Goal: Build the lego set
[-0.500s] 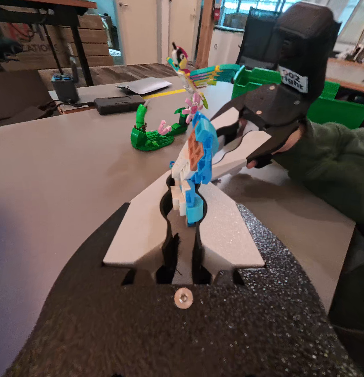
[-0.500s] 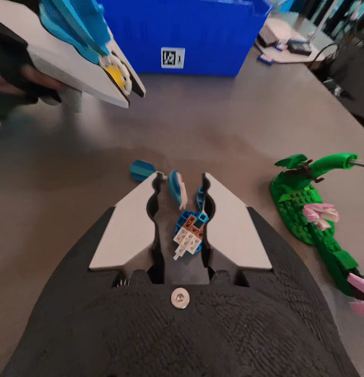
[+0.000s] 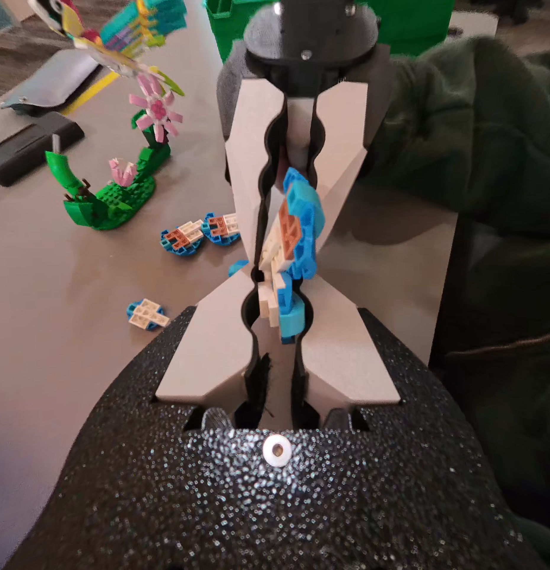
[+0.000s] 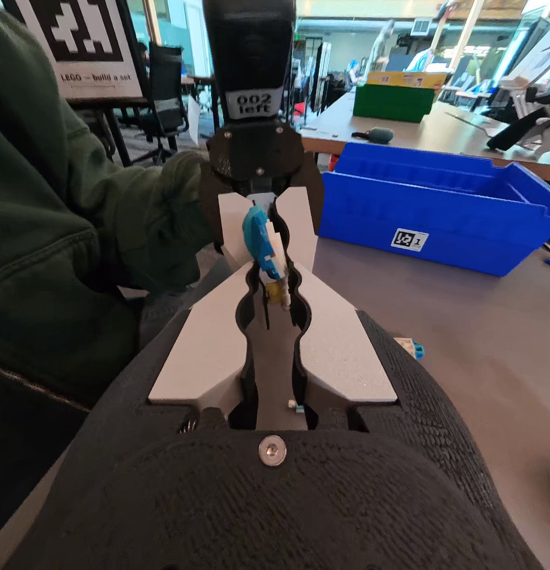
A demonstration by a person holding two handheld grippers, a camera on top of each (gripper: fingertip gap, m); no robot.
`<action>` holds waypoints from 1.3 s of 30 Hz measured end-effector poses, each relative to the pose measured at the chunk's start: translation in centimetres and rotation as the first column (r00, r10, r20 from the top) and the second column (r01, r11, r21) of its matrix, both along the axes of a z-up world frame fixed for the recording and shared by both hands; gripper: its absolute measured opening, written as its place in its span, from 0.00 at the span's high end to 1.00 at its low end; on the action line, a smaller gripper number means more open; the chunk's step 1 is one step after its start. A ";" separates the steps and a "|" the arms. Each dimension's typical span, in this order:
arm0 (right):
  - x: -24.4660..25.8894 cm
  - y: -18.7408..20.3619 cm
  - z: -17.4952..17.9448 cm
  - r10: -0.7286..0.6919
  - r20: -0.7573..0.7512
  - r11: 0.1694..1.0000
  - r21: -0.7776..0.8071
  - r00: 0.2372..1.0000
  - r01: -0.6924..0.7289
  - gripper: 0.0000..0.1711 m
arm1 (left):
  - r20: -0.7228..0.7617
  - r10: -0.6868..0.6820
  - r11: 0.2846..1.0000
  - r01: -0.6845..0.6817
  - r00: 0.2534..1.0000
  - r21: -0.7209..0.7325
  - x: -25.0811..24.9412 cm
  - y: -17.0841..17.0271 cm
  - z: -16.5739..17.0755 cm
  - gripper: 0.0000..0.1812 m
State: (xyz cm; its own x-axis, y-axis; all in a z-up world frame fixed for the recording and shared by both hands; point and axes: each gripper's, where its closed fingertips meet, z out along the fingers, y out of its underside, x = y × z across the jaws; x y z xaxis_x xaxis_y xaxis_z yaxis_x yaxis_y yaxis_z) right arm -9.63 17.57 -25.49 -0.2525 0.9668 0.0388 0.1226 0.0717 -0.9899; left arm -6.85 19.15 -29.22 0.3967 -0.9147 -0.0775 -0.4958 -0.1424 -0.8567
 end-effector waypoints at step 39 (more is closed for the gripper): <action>4.9 11.7 1.3 -0.528 -0.079 0.849 -0.020 0.845 0.529 0.94 | 0.539 0.411 0.878 -0.479 0.735 -0.017 -6.5 5.6 5.0 0.94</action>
State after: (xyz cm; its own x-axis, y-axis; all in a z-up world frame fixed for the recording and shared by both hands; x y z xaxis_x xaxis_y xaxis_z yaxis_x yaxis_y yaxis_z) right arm -4.76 29.23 -24.24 0.3006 0.9530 0.0390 0.0646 0.0204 -0.9977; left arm -13.35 24.73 -24.19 0.7669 -0.6205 0.1640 0.1154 -0.1180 -0.9863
